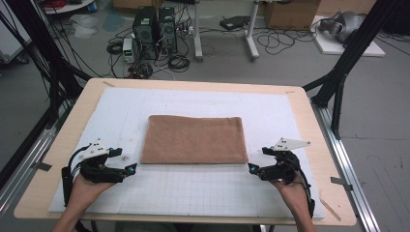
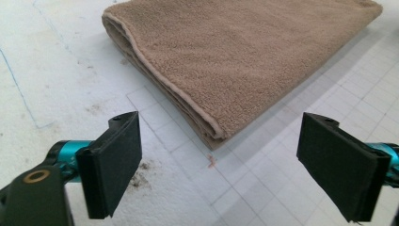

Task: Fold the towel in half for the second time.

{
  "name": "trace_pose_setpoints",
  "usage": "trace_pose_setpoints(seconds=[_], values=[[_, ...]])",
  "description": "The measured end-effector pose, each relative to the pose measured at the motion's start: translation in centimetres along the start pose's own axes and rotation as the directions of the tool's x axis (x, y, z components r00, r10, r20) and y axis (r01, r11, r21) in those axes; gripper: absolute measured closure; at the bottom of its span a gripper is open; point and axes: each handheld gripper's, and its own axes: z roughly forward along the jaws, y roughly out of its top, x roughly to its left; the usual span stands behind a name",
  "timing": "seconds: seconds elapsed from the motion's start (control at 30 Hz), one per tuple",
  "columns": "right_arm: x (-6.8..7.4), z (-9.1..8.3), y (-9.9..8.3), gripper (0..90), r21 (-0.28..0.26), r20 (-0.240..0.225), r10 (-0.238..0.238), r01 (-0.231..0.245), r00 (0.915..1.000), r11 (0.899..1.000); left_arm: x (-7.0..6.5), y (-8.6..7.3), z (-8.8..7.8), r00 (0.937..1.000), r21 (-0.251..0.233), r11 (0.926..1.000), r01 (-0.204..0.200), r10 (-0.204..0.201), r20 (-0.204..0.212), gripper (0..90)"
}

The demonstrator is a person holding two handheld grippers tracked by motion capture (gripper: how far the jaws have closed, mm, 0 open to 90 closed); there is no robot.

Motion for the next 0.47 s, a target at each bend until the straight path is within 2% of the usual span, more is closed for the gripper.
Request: trace_pose_setpoints(seconds=[0.13,0.47], values=[[0.2,-0.3,-0.5,12.0,-0.004,0.0,-0.005,0.005,1.0,1.0,-0.3,-0.1,-0.3,0.9999,-0.001,0.9999,-0.013,0.013,0.0,14.0],[0.6,-0.6,-1.5,11.8,0.005,0.001,-0.003,0.003,1.0,1.0,-0.5,-0.4,-0.9,1.0,-0.013,0.9999,-0.006,0.006,-0.006,13.8]])
